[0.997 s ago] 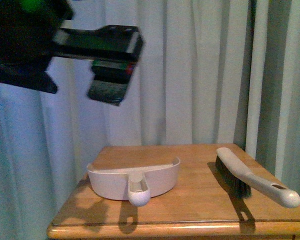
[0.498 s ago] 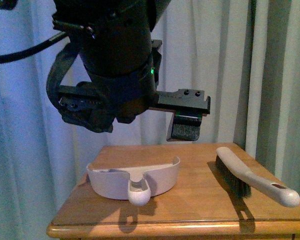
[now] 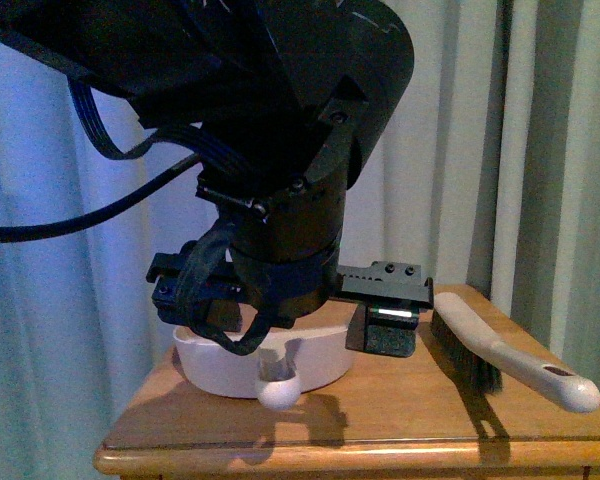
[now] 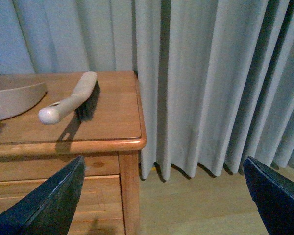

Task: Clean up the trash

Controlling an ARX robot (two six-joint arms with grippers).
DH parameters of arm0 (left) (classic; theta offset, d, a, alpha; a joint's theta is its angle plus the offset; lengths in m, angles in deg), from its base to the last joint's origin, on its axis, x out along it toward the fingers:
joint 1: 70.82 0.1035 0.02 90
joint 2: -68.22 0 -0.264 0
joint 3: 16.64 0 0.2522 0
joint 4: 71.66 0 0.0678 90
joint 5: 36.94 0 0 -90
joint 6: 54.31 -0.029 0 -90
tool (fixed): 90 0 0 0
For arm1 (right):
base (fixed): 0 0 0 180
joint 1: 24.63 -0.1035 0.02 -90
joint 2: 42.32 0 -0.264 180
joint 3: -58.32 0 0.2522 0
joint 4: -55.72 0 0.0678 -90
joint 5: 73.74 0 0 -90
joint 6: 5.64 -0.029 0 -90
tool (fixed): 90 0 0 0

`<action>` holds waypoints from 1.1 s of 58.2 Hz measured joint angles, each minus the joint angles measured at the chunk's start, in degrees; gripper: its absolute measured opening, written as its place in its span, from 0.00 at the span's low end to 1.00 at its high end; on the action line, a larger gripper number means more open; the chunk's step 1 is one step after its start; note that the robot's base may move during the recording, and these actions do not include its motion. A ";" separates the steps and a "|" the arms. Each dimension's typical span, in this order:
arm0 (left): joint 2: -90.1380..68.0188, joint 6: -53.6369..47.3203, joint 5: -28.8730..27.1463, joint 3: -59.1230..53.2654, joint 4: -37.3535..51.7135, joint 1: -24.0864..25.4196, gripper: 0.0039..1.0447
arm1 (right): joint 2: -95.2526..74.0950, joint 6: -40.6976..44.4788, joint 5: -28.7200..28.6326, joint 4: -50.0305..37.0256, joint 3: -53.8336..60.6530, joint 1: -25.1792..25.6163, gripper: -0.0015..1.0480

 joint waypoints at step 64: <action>-6.03 0.28 0.00 -0.50 2.62 1.46 0.56 | 0.00 0.00 -0.02 0.00 0.00 0.00 0.93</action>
